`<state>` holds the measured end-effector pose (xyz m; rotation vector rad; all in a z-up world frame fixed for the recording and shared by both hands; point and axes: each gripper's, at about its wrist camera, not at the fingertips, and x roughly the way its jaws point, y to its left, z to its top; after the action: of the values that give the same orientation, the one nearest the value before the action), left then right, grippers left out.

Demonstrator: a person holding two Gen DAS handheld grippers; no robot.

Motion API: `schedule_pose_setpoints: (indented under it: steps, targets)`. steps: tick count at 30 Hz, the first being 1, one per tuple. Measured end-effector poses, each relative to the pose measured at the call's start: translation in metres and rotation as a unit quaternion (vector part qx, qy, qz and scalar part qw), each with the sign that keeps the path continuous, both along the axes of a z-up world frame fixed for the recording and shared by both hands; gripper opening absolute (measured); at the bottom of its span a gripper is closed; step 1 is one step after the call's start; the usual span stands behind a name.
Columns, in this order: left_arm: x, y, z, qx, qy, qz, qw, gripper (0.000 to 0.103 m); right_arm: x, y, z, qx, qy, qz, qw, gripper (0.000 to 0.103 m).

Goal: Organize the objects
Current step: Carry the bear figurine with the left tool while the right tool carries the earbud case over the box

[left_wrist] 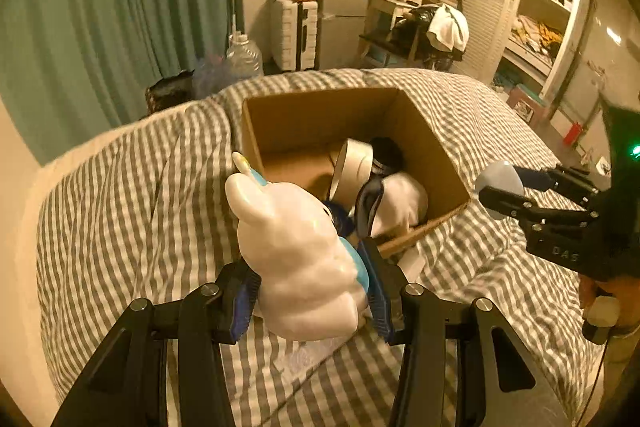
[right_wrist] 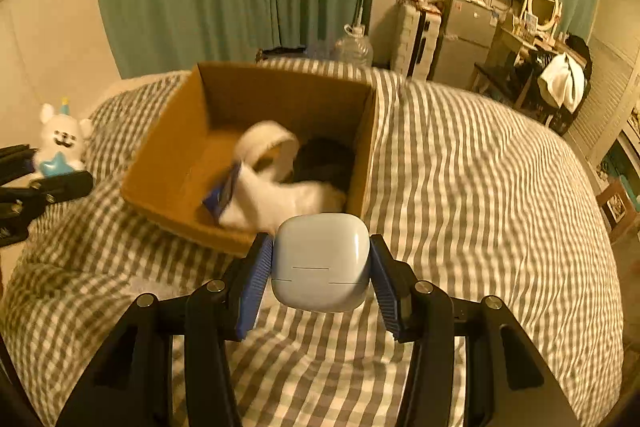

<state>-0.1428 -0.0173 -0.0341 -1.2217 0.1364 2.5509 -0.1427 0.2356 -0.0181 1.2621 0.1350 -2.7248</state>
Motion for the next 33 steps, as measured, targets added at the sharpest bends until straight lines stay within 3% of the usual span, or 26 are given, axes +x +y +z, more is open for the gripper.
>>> schedule_pose_setpoints:
  steps: [8,13,23,33]
  targets:
    - [-0.039,0.019,0.026,-0.026,0.028,-0.025,0.999,0.049,-0.025,-0.013,0.042,-0.025,0.048,0.029,0.998,0.048]
    - [-0.066,0.024,0.033,-0.037,0.033,-0.032,0.9982,0.049,-0.046,-0.021,0.048,-0.034,0.056,0.035,0.997,0.048]
    - [-0.124,0.037,0.003,-0.039,0.011,-0.045,0.9982,0.049,-0.09,-0.018,0.027,-0.048,0.034,0.024,0.998,0.048]
    - [-0.141,0.047,-0.039,-0.043,-0.034,-0.063,0.9965,0.049,-0.115,-0.004,-0.016,-0.061,-0.001,0.005,0.998,0.048]
